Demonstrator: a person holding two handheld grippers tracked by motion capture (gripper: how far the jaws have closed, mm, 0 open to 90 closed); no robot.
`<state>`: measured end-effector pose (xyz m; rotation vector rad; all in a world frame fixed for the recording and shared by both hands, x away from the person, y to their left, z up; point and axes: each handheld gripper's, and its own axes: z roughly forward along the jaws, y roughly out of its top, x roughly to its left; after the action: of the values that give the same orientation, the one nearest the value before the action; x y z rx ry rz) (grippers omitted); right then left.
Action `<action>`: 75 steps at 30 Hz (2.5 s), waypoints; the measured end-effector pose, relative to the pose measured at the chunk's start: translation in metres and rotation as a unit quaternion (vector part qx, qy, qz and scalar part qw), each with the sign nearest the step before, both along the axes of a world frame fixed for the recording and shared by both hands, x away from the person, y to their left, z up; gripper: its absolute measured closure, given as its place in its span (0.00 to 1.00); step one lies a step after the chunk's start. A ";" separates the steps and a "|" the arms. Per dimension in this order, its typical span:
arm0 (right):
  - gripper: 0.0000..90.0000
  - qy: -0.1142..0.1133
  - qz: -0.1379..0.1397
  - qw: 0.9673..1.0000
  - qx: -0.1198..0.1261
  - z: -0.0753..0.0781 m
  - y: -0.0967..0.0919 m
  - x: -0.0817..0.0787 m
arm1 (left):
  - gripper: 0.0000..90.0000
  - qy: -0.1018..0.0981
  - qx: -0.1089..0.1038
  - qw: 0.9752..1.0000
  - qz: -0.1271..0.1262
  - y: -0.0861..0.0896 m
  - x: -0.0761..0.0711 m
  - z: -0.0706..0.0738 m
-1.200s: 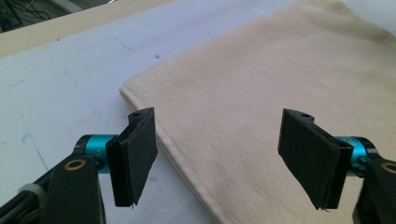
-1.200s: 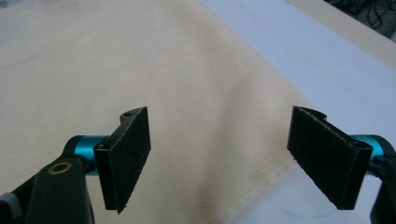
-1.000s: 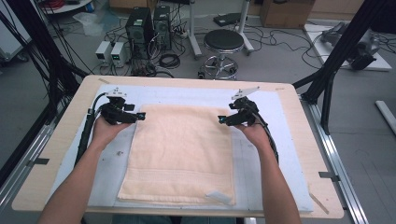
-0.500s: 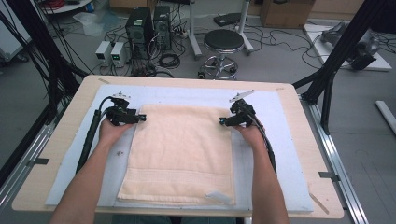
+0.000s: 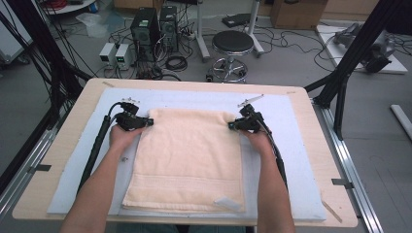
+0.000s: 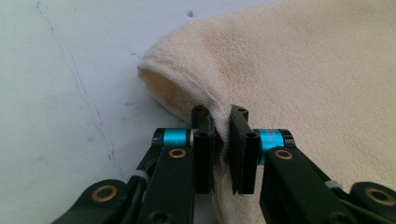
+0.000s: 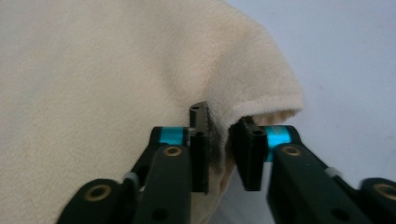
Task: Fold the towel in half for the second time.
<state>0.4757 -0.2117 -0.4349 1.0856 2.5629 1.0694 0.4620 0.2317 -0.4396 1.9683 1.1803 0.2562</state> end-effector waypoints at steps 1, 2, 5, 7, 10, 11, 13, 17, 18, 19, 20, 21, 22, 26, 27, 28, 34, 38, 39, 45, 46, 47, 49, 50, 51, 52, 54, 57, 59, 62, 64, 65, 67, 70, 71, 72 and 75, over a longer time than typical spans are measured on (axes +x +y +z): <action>0.90 0.000 0.002 1.000 -0.004 0.001 0.001 -0.001 | 0.92 -0.005 0.005 1.000 -0.003 0.000 -0.001 0.001; 0.91 -0.004 0.005 1.000 -0.009 0.002 0.002 -0.001 | 0.92 -0.010 0.008 1.000 -0.003 -0.001 -0.002 0.002; 0.92 -0.007 0.014 1.000 -0.005 0.005 0.001 -0.003 | 0.93 -0.017 0.008 1.000 -0.007 0.000 -0.003 0.005; 0.92 -0.015 0.020 1.000 0.001 0.010 -0.001 -0.005 | 0.93 -0.021 0.006 1.000 -0.011 0.002 -0.004 0.008; 0.92 -0.030 0.021 0.999 0.019 0.019 -0.005 -0.008 | 0.93 -0.033 0.000 0.999 -0.016 0.005 -0.006 0.014; 0.92 -0.035 0.024 0.999 0.022 0.022 -0.006 -0.008 | 0.93 -0.038 0.003 0.999 -0.017 0.005 -0.007 0.016; 0.92 -0.043 0.026 0.998 0.024 0.026 -0.006 -0.010 | 0.93 -0.048 -0.001 0.999 -0.019 0.006 -0.010 0.021; 0.92 -0.058 0.036 0.997 0.026 0.034 -0.007 -0.015 | 0.93 -0.069 -0.005 0.997 -0.024 0.008 -0.016 0.030; 0.92 -0.060 0.035 0.997 0.029 0.036 -0.007 -0.017 | 0.93 -0.073 -0.006 0.997 -0.025 0.008 -0.017 0.033; 0.92 -0.067 0.038 0.997 0.030 0.039 -0.008 -0.018 | 0.93 -0.076 -0.006 0.997 -0.028 0.009 -0.019 0.035; 0.92 -0.069 0.040 0.996 0.033 0.041 -0.008 -0.020 | 0.93 -0.080 -0.006 0.996 -0.030 0.009 -0.021 0.037; 0.92 -0.072 0.042 0.996 0.035 0.044 -0.009 -0.022 | 0.93 -0.087 -0.007 0.996 -0.032 0.009 -0.024 0.040; 0.92 -0.076 0.046 0.995 0.037 0.048 -0.009 -0.025 | 0.93 -0.096 -0.012 0.995 -0.033 0.010 -0.027 0.043; 0.92 -0.097 0.063 0.992 0.043 0.062 -0.009 -0.037 | 0.93 -0.118 -0.019 0.992 -0.042 0.013 -0.042 0.053; 0.92 -0.101 0.066 0.992 0.047 0.065 -0.010 -0.041 | 0.93 -0.123 -0.023 0.991 -0.046 0.015 -0.047 0.055; 0.92 -0.103 0.070 0.991 0.054 0.069 -0.010 -0.046 | 0.93 -0.122 -0.021 0.991 -0.051 0.017 -0.051 0.057; 0.92 -0.127 0.098 0.986 0.049 0.077 -0.015 -0.077 | 0.93 -0.153 -0.017 0.985 -0.073 0.020 -0.083 0.063; 0.92 -0.130 0.109 0.984 0.053 0.076 -0.018 -0.099 | 0.93 -0.160 -0.023 0.983 -0.088 0.023 -0.106 0.059; 0.92 -0.131 0.114 0.983 0.052 0.074 -0.018 -0.105 | 0.93 -0.160 -0.023 0.982 -0.096 0.023 -0.113 0.058; 0.92 -0.128 0.142 0.981 0.032 0.061 -0.018 -0.143 | 0.93 -0.147 -0.003 0.980 -0.134 0.020 -0.146 0.045; 0.92 -0.124 0.145 0.981 0.036 0.058 -0.019 -0.148 | 0.93 -0.142 -0.002 0.981 -0.135 0.020 -0.150 0.041; 0.91 -0.123 0.147 0.981 0.033 0.054 -0.019 -0.153 | 0.93 -0.137 -0.002 0.981 -0.135 0.020 -0.154 0.037; 0.91 -0.116 0.150 0.981 0.035 0.045 -0.019 -0.161 | 0.92 -0.128 0.007 0.981 -0.144 0.020 -0.160 0.030; 0.91 -0.112 0.151 0.982 0.032 0.041 -0.018 -0.164 | 0.91 -0.125 0.013 0.981 -0.147 0.020 -0.163 0.026; 0.91 -0.105 0.149 0.983 0.027 0.036 -0.018 -0.167 | 0.90 -0.122 0.014 0.981 -0.148 0.020 -0.165 0.024; 0.90 -0.105 0.148 0.983 0.026 0.032 -0.019 -0.168 | 0.89 -0.120 0.018 0.981 -0.152 0.021 -0.167 0.022; 0.87 -0.096 0.145 0.984 0.028 0.023 -0.021 -0.170 | 0.87 -0.116 0.017 0.981 -0.152 0.022 -0.170 0.020; 0.78 -0.092 0.140 0.986 0.023 0.018 -0.023 -0.173 | 0.79 -0.105 0.023 0.981 -0.159 0.024 -0.173 0.019; 0.72 -0.095 0.133 0.986 0.022 0.018 -0.025 -0.175 | 0.75 -0.103 0.027 0.981 -0.161 0.026 -0.175 0.019; 0.65 -0.097 0.129 0.987 0.021 0.021 -0.030 -0.177 | 0.67 -0.100 0.028 0.982 -0.158 0.030 -0.178 0.019; 0.62 -0.098 0.123 0.987 0.027 0.024 -0.033 -0.177 | 0.64 -0.103 0.027 0.982 -0.154 0.033 -0.179 0.021; 0.62 -0.099 0.122 0.987 0.029 0.026 -0.035 -0.177 | 0.61 -0.103 0.026 0.983 -0.152 0.034 -0.179 0.022; 0.58 -0.104 0.119 0.987 0.028 0.030 -0.035 -0.176 | 0.60 -0.105 0.029 0.983 -0.149 0.035 -0.177 0.025; 0.56 -0.108 0.118 0.987 0.023 0.036 -0.032 -0.171 | 0.57 -0.111 0.025 0.983 -0.145 0.035 -0.172 0.031; 0.55 -0.108 0.120 0.987 0.024 0.037 -0.031 -0.169 | 0.57 -0.111 0.026 0.983 -0.146 0.035 -0.170 0.034; 0.55 -0.108 0.118 0.987 0.024 0.039 -0.031 -0.167 | 0.56 -0.113 0.027 0.982 -0.147 0.035 -0.169 0.036; 0.53 -0.105 0.111 0.988 0.022 0.042 -0.035 -0.163 | 0.54 -0.119 0.030 0.982 -0.145 0.037 -0.165 0.041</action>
<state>0.3125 -0.2469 -0.3930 0.6651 2.5429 1.2239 0.2966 0.2686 -0.3983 2.0652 0.7318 0.3656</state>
